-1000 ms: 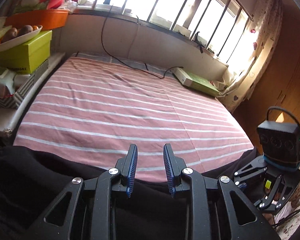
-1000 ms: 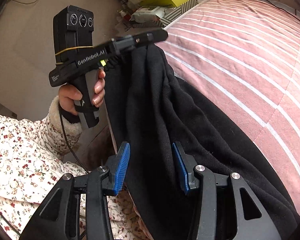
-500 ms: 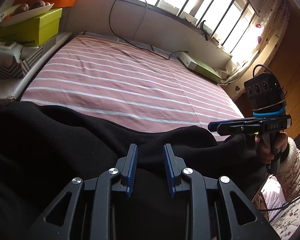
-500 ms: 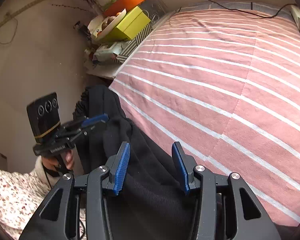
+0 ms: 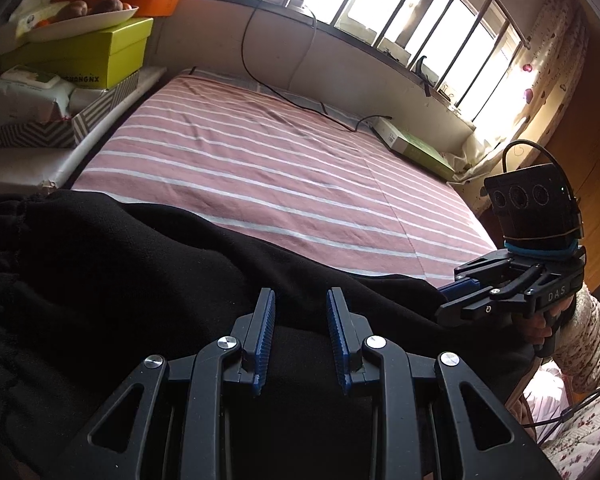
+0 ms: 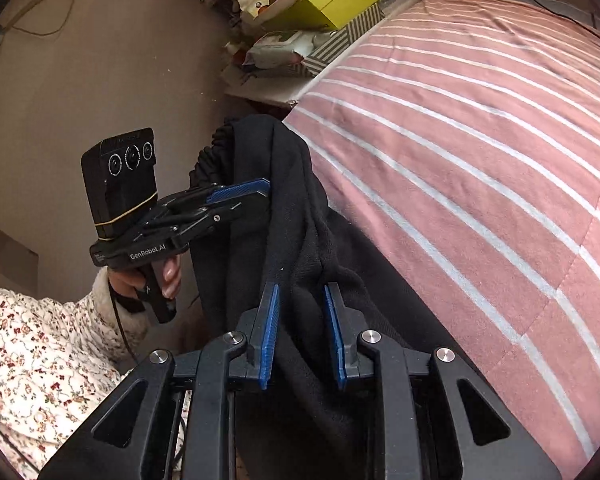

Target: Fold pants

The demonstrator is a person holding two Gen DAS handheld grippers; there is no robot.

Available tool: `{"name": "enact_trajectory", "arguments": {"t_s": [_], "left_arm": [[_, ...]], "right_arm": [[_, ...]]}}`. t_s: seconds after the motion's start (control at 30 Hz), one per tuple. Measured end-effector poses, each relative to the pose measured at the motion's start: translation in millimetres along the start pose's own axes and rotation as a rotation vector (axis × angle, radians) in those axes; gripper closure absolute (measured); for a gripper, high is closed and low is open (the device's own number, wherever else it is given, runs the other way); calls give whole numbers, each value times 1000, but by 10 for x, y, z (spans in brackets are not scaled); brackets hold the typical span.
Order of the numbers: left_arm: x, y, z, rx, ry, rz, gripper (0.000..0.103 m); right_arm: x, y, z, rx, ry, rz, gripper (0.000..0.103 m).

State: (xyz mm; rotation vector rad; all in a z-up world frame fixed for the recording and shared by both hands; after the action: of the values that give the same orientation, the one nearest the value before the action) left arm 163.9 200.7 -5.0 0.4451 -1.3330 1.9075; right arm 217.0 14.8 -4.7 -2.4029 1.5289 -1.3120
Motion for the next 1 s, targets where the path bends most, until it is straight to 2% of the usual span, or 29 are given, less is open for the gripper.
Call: {"name": "enact_trajectory", "arguments": {"t_s": [0.13,0.27,0.3,0.37,0.47,0.57,0.7,0.87,0.93,1.0], "left_arm": [[-14,-5,-6,1,-6,5,44],[-17,-10,-10,-3,-3,4,44],[-22,-18,-13,-1,-4,4,44],[-21,-29,-6,-7,-9,9,44],[-28,-62,0,-10,-13,18,44],[-53,-89,-2,-7,-16,21,44],[-135,-114,9,-14,-21,9,44],[-209,-135,44,-26,-21,-6,44],[-209,-138,47,-30,-17,-5,44],[-212,-140,34,-28,-13,-7,44]], "right_arm": [[-68,-26,240,-114,1,-11,77],[-33,-19,239,-101,13,2,80],[6,-36,218,-82,25,22,82],[185,-98,252,-102,31,117,95],[526,-249,358,-149,34,260,97],[634,-393,402,-131,125,309,98],[592,-604,525,-111,258,316,103],[531,-661,674,-149,287,284,103],[637,-659,651,-146,238,297,103],[767,-640,567,-107,250,304,103]]}}
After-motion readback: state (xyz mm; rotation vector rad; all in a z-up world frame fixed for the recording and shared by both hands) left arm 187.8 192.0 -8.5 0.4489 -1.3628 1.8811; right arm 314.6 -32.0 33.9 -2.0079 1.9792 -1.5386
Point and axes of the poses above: each gripper's, at about its wrist camera, not at the fingertips, and x roughly against the way its jaws point, z to its right, y to its underside, the point moved 4 cm from there along -x, roughly the way its jaws point, and after that the axes turned 1 degree about -y, right-handed, at the moved point
